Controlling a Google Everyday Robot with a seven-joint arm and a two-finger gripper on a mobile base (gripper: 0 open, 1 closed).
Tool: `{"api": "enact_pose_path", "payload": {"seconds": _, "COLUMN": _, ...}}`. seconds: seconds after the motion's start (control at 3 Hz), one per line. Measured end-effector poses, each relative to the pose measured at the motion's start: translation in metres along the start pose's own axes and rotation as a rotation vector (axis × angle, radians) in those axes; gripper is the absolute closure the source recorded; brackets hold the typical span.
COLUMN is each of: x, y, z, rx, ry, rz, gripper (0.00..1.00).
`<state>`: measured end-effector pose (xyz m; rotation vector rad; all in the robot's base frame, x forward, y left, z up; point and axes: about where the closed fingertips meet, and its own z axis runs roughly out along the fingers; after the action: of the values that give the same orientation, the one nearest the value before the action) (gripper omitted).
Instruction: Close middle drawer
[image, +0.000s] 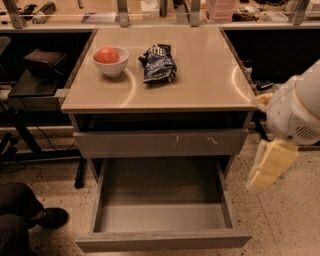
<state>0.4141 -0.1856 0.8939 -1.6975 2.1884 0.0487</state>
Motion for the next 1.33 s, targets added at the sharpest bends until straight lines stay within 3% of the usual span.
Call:
{"api": "enact_pose_path", "payload": {"seconds": 0.33, "x": 0.014, "y": 0.035, "z": 0.069, "rx": -0.051, "ry": -0.075, "rz": 0.024, "gripper": 0.0}}
{"api": "enact_pose_path", "payload": {"seconds": 0.67, "x": 0.045, "y": 0.079, "z": 0.142, "rx": -0.118, "ry": -0.074, "rz": 0.052, "gripper": 0.0}}
{"api": "enact_pose_path", "payload": {"seconds": 1.0, "x": 0.09, "y": 0.139, "z": 0.19, "rx": -0.189, "ry": -0.043, "rz": 0.107, "gripper": 0.0}}
{"api": "enact_pose_path", "payload": {"seconds": 1.33, "x": 0.09, "y": 0.139, "z": 0.191, "rx": -0.189, "ry": -0.043, "rz": 0.107, "gripper": 0.0}}
